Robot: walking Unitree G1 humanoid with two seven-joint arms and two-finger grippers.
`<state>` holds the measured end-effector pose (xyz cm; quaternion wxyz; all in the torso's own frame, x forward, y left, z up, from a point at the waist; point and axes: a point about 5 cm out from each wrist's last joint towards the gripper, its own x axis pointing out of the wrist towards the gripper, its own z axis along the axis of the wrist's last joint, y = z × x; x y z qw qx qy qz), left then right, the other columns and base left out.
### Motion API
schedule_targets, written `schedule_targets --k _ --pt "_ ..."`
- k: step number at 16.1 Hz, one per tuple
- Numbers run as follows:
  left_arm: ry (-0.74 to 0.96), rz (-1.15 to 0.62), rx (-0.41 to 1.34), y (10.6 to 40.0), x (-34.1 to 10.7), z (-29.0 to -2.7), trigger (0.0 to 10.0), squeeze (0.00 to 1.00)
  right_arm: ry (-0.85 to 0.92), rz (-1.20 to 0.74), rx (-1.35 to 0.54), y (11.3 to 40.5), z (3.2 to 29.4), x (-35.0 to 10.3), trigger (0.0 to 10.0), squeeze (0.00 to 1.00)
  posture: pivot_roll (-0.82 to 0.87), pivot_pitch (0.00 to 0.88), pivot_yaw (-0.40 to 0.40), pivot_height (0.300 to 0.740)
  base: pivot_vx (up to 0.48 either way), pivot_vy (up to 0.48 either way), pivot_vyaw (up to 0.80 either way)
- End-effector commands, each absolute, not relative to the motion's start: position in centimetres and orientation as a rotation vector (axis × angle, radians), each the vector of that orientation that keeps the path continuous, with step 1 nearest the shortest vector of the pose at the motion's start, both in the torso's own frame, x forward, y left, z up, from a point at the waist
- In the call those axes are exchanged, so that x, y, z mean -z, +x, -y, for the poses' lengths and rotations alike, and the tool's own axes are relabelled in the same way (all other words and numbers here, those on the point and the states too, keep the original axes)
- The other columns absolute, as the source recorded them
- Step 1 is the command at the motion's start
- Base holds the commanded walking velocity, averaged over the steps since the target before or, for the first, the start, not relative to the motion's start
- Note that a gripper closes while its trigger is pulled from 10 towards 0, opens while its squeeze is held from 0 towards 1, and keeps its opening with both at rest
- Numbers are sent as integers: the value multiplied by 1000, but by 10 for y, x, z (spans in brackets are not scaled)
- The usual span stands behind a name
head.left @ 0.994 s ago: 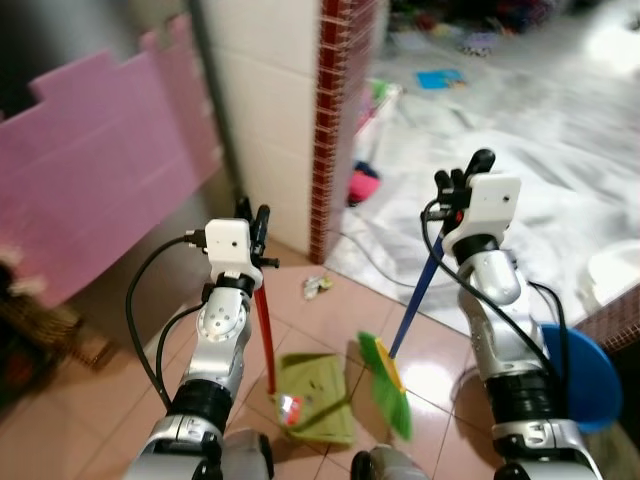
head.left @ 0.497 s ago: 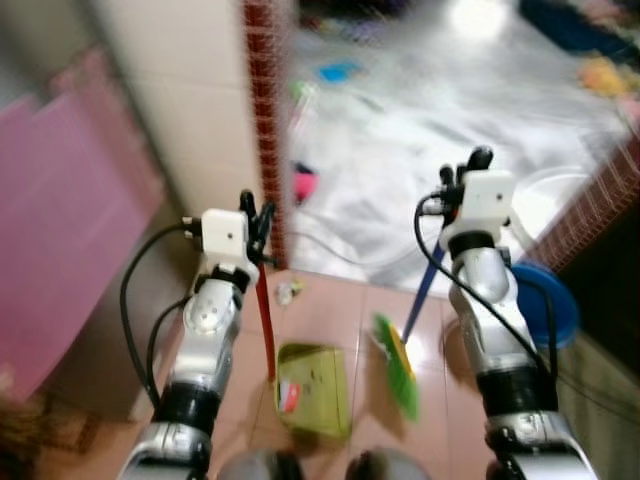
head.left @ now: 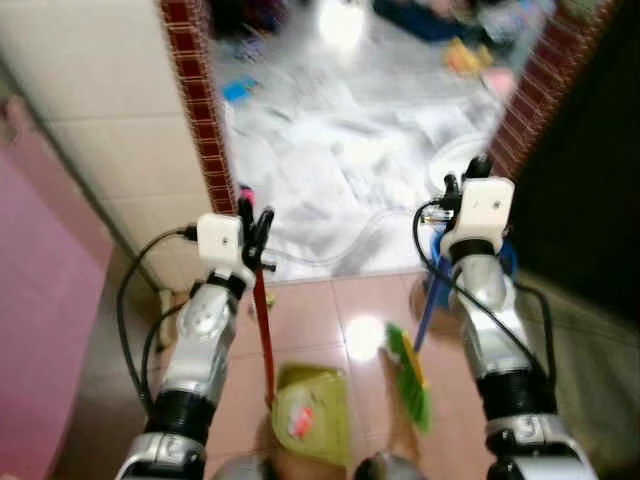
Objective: Sweep floor
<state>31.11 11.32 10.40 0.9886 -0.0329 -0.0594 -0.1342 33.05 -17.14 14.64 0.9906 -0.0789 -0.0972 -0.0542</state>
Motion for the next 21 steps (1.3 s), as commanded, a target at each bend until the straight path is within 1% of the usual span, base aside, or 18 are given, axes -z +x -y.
schedule_targets --k 1,4,7,10,13,15,19,21 --pt "-105 178 306 311 -118 -105 10000 0 -197 253 120 333 172 -159 10000 0 -8 0 30 740 0 0 0" --pt "-108 174 313 311 -118 -103 10000 0 -201 257 121 334 171 -158 10000 0 -6 0 29 740 0 0 0" --pt "-170 166 240 313 -121 -110 10000 0 -196 259 138 333 174 -158 10000 0 -8 0 31 740 0 0 0" --pt "-155 231 146 320 -140 -124 10000 0 -201 254 154 335 178 -159 10000 0 -8 0 30 740 0 0 -800" --pt "-139 241 114 318 -145 -127 10000 0 -204 237 150 335 177 -157 10000 0 8 0 14 740 0 0 -800" --pt "-136 233 96 310 -143 -127 10000 0 -218 212 134 335 170 -152 10000 0 12 0 -6 740 0 0 -800" --pt "-131 205 84 300 -139 -128 10000 0 -201 201 104 331 160 -143 10000 0 28 0 16 740 0 0 -766" --pt "-135 193 97 303 -139 -124 10000 0 -193 197 107 331 161 -142 10000 0 22 0 17 740 0 -135 0"
